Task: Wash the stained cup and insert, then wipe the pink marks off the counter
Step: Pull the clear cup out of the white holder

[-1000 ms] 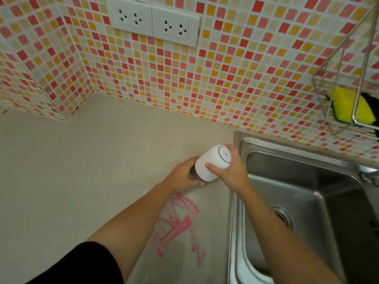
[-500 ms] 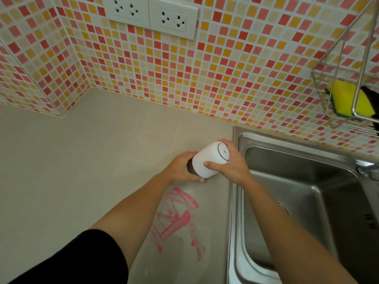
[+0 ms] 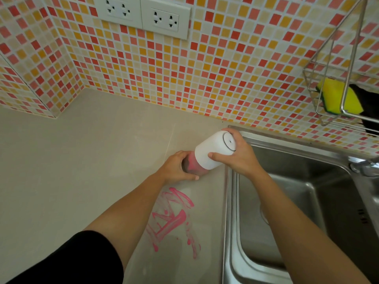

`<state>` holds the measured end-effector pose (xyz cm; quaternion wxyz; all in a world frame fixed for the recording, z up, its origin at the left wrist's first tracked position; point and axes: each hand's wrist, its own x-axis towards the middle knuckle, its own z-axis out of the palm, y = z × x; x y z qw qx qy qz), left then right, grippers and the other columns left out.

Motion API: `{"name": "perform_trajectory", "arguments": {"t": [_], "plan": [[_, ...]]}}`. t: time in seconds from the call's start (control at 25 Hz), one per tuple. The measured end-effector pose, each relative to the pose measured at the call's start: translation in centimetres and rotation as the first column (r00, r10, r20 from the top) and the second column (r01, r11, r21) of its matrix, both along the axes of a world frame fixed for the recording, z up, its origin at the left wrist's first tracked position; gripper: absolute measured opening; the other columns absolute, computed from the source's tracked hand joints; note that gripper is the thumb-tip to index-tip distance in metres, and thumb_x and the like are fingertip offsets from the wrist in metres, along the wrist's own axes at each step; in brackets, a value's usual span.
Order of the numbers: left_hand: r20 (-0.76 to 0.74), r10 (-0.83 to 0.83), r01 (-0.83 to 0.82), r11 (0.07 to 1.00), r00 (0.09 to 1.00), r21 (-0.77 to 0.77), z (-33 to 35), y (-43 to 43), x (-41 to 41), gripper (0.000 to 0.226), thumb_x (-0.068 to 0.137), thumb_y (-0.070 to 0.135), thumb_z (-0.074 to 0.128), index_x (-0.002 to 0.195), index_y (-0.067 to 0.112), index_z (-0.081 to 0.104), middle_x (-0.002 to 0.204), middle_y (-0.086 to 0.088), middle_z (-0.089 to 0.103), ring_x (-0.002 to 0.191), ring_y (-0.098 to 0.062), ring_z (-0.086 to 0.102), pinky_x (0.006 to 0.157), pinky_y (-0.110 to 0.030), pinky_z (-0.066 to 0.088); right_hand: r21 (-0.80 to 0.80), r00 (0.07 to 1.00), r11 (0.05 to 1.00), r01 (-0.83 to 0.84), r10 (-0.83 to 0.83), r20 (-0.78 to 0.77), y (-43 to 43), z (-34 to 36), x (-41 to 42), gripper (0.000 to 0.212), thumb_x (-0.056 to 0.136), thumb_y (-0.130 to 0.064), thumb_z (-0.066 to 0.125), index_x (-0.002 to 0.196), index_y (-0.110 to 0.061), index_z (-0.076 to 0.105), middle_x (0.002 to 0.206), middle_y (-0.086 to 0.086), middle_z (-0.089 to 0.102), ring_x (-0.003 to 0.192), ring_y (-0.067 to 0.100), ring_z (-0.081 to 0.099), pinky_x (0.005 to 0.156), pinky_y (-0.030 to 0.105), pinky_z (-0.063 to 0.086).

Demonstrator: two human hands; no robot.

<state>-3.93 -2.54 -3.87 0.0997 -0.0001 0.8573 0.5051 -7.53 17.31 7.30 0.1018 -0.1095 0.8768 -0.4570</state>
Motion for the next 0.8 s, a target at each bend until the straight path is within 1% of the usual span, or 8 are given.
{"name": "perform_trajectory", "arguments": {"t": [0.12,0.24,0.36,0.44,0.52,0.64,0.72,0.8], "plan": [[-0.023,0.015,-0.016,0.999,1.000,-0.028,-0.1,0.2,0.0,0.087,0.059,0.030,0.087,0.133,0.021,0.043,0.126,-0.002,0.050,0.113,-0.019,0.051,0.091,-0.029,0.045,-0.048,1.000,0.999,0.016,-0.015,0.005,0.4,0.4,-0.3,0.064,0.066,-0.032,0.083,0.114,-0.041,0.040,0.102,-0.028,0.047,0.093,-0.003,0.050,0.071,0.017,0.044],[-0.026,0.056,-0.054,0.996,0.998,0.076,-0.3,0.6,0.4,0.098,0.056,0.028,0.089,0.138,0.028,0.035,0.133,0.004,0.047,0.118,-0.012,0.048,0.094,-0.026,0.042,-0.067,0.999,0.998,-0.005,0.008,0.044,0.4,0.2,-0.3,0.065,0.068,-0.031,0.082,0.115,-0.040,0.039,0.103,-0.026,0.046,0.094,0.001,0.050,0.073,0.021,0.048],[0.004,0.093,-0.092,0.980,0.996,0.176,0.0,0.7,0.8,0.094,0.056,0.026,0.090,0.135,0.029,0.038,0.128,0.009,0.052,0.115,-0.008,0.052,0.095,-0.025,0.044,-0.198,0.988,0.976,0.092,-0.064,0.142,0.8,-1.2,0.1,0.064,0.071,-0.026,0.080,0.121,-0.036,0.040,0.117,-0.010,0.048,0.104,0.014,0.052,0.070,0.030,0.057],[0.018,0.141,-0.142,0.976,0.990,0.168,0.1,0.1,0.8,0.090,0.055,0.023,0.090,0.131,0.027,0.043,0.123,0.006,0.057,0.112,-0.011,0.055,0.095,-0.027,0.046,-0.412,0.946,0.875,0.255,-0.136,0.295,1.4,-2.3,0.2,0.066,0.074,-0.024,0.077,0.128,-0.030,0.039,0.128,0.000,0.047,0.111,0.020,0.053,0.068,0.030,0.058],[0.027,0.182,-0.184,0.973,0.983,0.136,0.1,-0.9,0.8,0.085,0.055,0.018,0.089,0.127,0.026,0.046,0.118,0.004,0.061,0.108,-0.014,0.058,0.093,-0.026,0.046,-0.598,0.884,0.682,0.422,-0.160,0.440,1.8,-3.4,0.3,0.063,0.072,-0.031,0.070,0.128,-0.030,0.040,0.127,0.002,0.051,0.110,0.019,0.056,0.073,0.029,0.055],[0.035,0.225,-0.227,0.969,0.974,0.094,0.3,-2.7,0.8,0.082,0.055,0.014,0.088,0.125,0.026,0.048,0.115,0.003,0.062,0.106,-0.015,0.059,0.091,-0.025,0.045,-0.681,0.826,0.499,0.536,-0.143,0.546,1.5,-5.5,0.9,0.070,0.068,-0.039,0.068,0.130,-0.028,0.038,0.128,0.000,0.054,0.108,0.014,0.057,0.069,0.019,0.052],[0.036,0.232,-0.234,0.969,0.972,0.077,0.4,-3.7,0.9,0.083,0.054,0.015,0.088,0.126,0.026,0.049,0.115,0.004,0.062,0.106,-0.014,0.058,0.091,-0.025,0.045,-0.685,0.803,0.451,0.572,-0.134,0.581,0.4,-7.1,1.8,0.079,0.063,-0.029,0.074,0.131,-0.020,0.035,0.127,0.004,0.053,0.103,0.014,0.059,0.066,0.019,0.054],[0.034,0.233,-0.235,0.969,0.972,0.071,0.4,-4.2,1.0,0.085,0.052,0.017,0.089,0.127,0.026,0.049,0.117,0.004,0.061,0.107,-0.013,0.058,0.092,-0.026,0.046,-0.656,0.826,0.523,0.544,-0.196,0.528,-0.8,-8.6,2.4,0.083,0.054,-0.013,0.079,0.125,-0.021,0.036,0.122,0.006,0.054,0.100,0.016,0.059,0.070,0.029,0.055]]}}
